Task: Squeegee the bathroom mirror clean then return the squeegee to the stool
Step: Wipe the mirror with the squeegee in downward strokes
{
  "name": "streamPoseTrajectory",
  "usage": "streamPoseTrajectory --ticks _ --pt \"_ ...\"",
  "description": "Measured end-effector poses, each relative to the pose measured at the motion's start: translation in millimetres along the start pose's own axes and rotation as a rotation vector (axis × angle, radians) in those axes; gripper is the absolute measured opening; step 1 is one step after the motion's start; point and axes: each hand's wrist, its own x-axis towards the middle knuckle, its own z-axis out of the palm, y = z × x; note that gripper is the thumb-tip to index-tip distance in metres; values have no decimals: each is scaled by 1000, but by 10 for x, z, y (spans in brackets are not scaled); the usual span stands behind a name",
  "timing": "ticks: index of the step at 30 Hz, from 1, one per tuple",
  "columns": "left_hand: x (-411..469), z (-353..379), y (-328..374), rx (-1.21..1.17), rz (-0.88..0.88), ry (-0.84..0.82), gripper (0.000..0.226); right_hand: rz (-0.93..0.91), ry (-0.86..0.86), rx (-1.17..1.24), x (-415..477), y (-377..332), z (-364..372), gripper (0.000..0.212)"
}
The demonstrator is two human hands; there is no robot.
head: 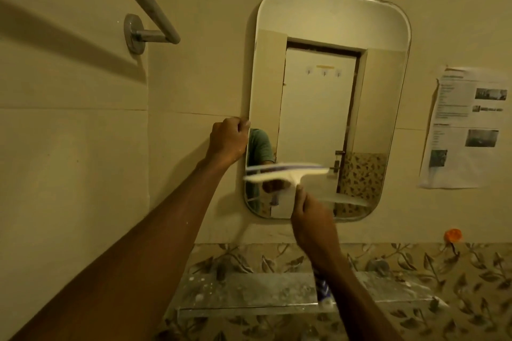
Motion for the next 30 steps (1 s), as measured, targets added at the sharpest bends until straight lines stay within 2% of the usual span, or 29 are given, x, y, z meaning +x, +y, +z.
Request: streamPoseTrajectory --ticks 4,7,10,13,19,26,28,30 --pt "-12 -7 1 -33 -1 3 30 -19 71 50 341 -159 -153 38" --pt "-4 -15 -21 -79 -52 -18 30 47 22 87 46 57 141 43" --pt "-9 -9 -13 -120 -72 -14 29 95 -50 15 -308 303 362 44" --pt "-34 8 -39 -114 -66 -2 30 64 -65 3 -294 269 285 44" --pt "-11 31 -106 -65 -40 4 32 -28 139 107 355 -145 -116 40" --pt "7 45 -139 -58 -22 11 31 48 -18 54 -199 400 327 41" --pt "-30 48 -114 -47 -10 24 30 30 -31 20 -214 430 213 42" --pt "-65 45 -87 -40 -4 27 29 2 27 69 -28 351 -29 42"
